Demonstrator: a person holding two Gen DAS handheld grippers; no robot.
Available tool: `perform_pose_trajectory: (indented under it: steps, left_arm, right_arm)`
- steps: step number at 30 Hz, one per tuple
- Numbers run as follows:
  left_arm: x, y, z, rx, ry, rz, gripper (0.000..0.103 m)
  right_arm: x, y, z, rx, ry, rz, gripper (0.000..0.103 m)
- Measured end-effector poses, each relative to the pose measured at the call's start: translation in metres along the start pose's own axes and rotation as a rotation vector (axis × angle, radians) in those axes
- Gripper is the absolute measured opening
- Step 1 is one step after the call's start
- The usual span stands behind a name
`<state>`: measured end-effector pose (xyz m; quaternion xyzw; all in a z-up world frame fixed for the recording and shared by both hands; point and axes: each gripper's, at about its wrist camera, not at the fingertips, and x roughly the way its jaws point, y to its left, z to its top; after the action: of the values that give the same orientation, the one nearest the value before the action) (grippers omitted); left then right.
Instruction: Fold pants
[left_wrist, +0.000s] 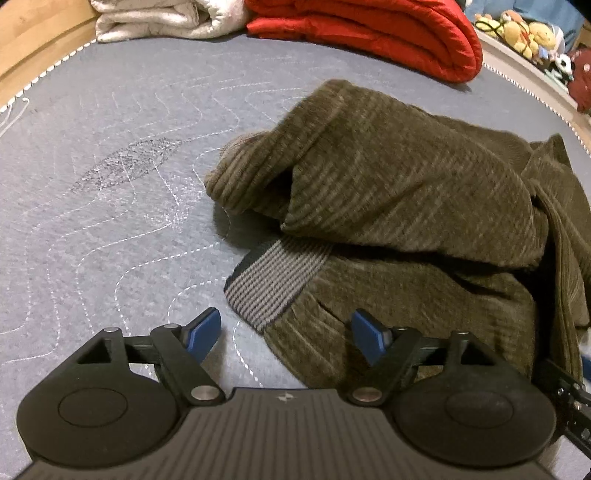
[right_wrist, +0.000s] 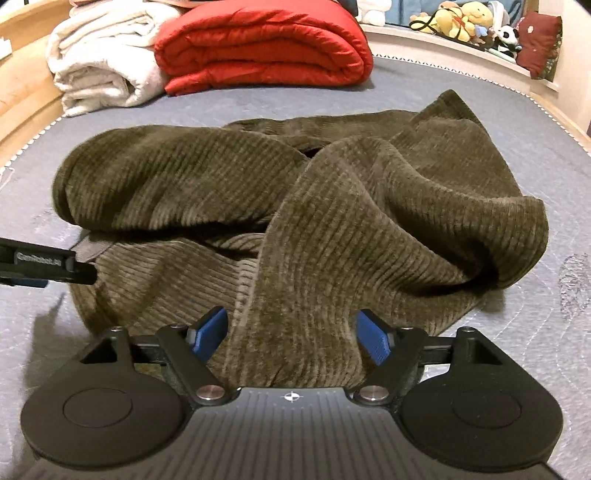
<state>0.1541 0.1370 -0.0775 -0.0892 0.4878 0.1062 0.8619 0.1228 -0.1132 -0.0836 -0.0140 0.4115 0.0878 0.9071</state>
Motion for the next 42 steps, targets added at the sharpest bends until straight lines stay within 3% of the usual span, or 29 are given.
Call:
perform_pose_trajectory:
  steps: [3,8,13,16,19,20,23,30,36,40,42]
  left_arm:
    - [0.009,0.010,0.010,-0.011,-0.006,-0.050,0.087]
    - [0.037,0.009,0.014,0.073,0.029,-0.092,0.091]
    - [0.043,0.005,0.008,0.113,-0.015,-0.106,0.091]
    - [0.034,0.000,0.003,0.167,-0.046,-0.089,0.076]
    - [0.011,-0.009,-0.005,0.259,-0.095,-0.054,0.041]
    - [0.006,-0.009,-0.007,0.295,-0.106,-0.029,0.040]
    - [-0.015,-0.006,-0.020,0.331,-0.108,-0.062,0.037]
    - [-0.074,0.020,-0.059,0.412,-0.156,-0.050,0.032]
    - [-0.135,0.080,-0.085,0.393,-0.168,-0.030,0.031]
    - [-0.147,0.105,-0.090,0.395,-0.140,-0.003,0.032]
    - [-0.142,0.108,-0.087,0.375,-0.121,0.012,0.044]
  right_arm:
    - [0.002,-0.009,0.002,0.037,0.005,0.009,0.018]
    - [-0.009,-0.028,0.008,0.094,-0.034,-0.015,0.011]
    - [-0.031,-0.052,0.011,0.135,-0.080,-0.002,0.009]
    - [-0.046,-0.060,0.009,0.126,-0.107,0.007,0.009]
    - [-0.061,-0.061,0.004,0.086,-0.121,0.022,0.009]
    - [-0.066,-0.060,0.001,0.064,-0.124,0.027,0.008]
    - [-0.078,-0.052,-0.009,-0.009,-0.147,0.020,0.008]
    - [-0.109,-0.024,-0.040,-0.200,-0.173,0.017,0.007]
    - [-0.158,0.028,-0.086,-0.436,-0.201,0.142,0.007]
    - [-0.179,0.070,-0.128,-0.646,-0.197,0.261,0.007]
    - [-0.174,0.083,-0.140,-0.712,-0.184,0.264,0.007]
